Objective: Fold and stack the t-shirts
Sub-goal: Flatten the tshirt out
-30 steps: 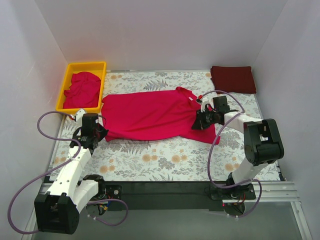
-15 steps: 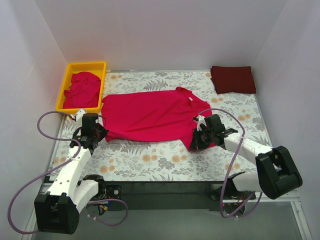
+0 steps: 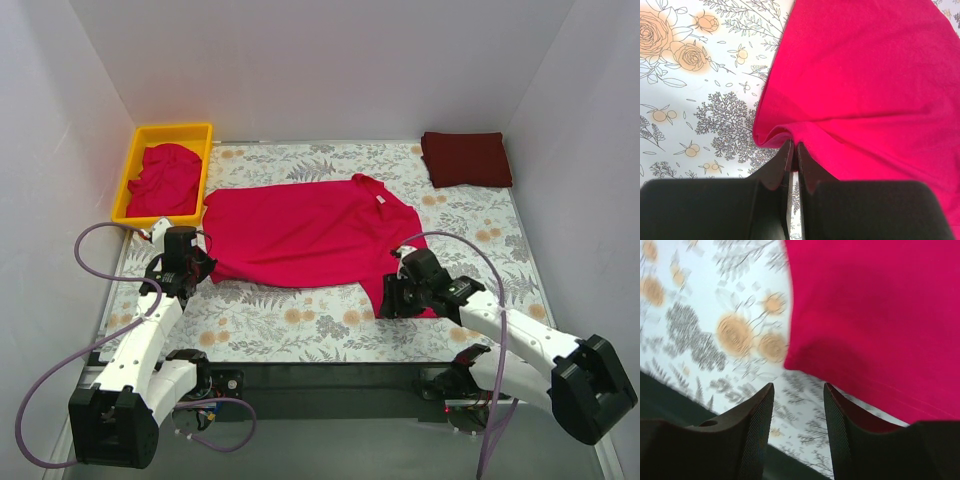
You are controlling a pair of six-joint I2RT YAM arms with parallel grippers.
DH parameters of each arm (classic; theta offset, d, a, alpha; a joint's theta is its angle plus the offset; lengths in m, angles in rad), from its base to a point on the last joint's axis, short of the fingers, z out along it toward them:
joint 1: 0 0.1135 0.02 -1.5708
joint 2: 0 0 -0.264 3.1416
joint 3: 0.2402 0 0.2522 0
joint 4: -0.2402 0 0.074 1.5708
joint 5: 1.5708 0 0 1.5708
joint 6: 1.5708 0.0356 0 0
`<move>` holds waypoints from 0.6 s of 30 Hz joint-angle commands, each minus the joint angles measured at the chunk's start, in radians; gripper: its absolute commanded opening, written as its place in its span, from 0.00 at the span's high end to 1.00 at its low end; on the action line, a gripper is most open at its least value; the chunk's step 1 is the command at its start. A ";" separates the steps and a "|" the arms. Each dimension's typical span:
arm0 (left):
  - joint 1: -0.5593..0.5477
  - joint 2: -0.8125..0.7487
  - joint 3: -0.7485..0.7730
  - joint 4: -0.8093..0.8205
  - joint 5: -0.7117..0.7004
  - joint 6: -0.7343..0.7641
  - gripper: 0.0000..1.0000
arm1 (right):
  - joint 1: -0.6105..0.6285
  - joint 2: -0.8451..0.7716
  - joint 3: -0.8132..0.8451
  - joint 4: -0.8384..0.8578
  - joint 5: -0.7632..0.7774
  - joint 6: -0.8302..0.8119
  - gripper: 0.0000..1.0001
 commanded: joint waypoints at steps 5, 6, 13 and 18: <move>0.005 -0.023 0.002 -0.005 -0.011 0.009 1.00 | -0.093 -0.080 0.083 -0.191 0.495 0.088 0.46; 0.005 -0.026 0.000 -0.005 -0.011 0.009 1.00 | -0.114 -0.082 0.074 -0.199 0.515 0.094 0.46; 0.005 -0.031 0.003 -0.005 -0.006 0.008 1.00 | -0.234 -0.066 0.032 -0.220 0.545 0.110 0.46; 0.005 -0.041 0.000 -0.006 -0.010 0.008 1.00 | -0.261 -0.016 0.023 -0.207 0.520 0.114 0.48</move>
